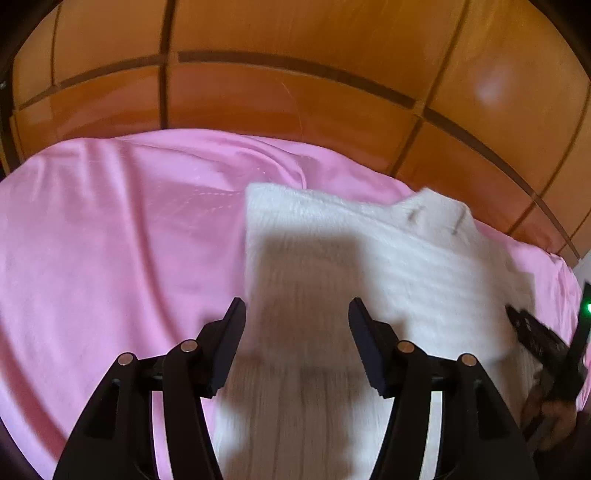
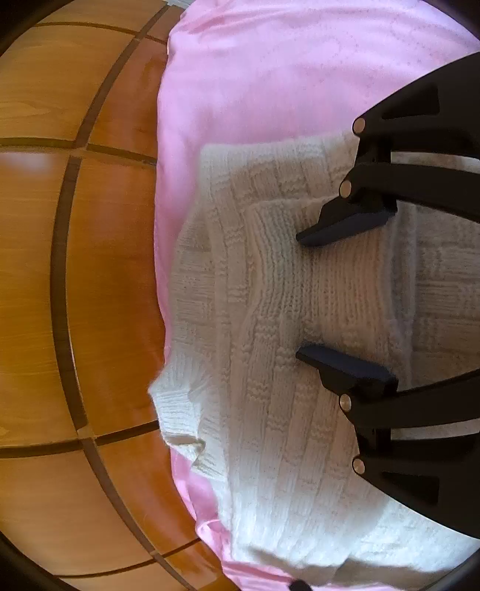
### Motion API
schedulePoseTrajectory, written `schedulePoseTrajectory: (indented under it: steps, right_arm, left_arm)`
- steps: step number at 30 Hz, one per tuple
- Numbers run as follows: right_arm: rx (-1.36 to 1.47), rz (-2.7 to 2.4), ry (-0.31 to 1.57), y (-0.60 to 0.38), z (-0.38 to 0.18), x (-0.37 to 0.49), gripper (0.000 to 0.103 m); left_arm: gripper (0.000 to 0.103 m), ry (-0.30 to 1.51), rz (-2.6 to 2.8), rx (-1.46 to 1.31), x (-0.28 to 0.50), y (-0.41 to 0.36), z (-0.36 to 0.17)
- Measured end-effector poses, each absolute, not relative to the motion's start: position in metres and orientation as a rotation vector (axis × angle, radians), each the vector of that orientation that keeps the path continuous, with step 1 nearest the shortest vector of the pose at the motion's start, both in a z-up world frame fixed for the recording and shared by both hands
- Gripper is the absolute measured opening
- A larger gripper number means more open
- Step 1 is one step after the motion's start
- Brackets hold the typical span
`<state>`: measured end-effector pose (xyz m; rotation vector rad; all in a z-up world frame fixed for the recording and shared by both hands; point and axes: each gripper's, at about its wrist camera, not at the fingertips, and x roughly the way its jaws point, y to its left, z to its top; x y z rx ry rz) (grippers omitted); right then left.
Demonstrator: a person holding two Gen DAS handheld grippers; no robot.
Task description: Fold small clothes
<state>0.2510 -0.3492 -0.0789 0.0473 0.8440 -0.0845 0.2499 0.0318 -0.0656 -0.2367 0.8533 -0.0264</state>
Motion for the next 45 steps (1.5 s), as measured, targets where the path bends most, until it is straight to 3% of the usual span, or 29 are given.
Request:
schedulePoseTrajectory:
  steps: [1,2,3,6,28,45]
  right_arm:
    - [0.043,-0.092,0.847,-0.348,-0.075,0.247,0.076]
    - [0.05,-0.09,0.851,-0.348,-0.073,0.244,0.092]
    - [0.072,-0.08,0.856,-0.348,-0.069,0.236,0.093]
    - [0.075,-0.064,0.863,-0.346,-0.063,0.214,0.093]
    - [0.132,-0.062,0.98,-0.356,-0.079,0.101,0.093]
    - [0.233,-0.17,1.0,-0.433,-0.057,0.036,0.093]
  left_arm:
    - [0.06,0.843,-0.023,-0.23,0.238,0.032,-0.061]
    - [0.061,0.836,-0.016,-0.225,0.228,0.032,-0.057]
    - [0.061,0.829,-0.009,-0.222,0.219,0.033,-0.053]
    - [0.065,0.804,-0.008,-0.221,0.192,0.036,-0.044]
    - [0.066,0.804,0.008,-0.192,0.105,0.04,-0.043]
    - [0.065,0.902,-0.082,-0.231,0.045,0.079,-0.086]
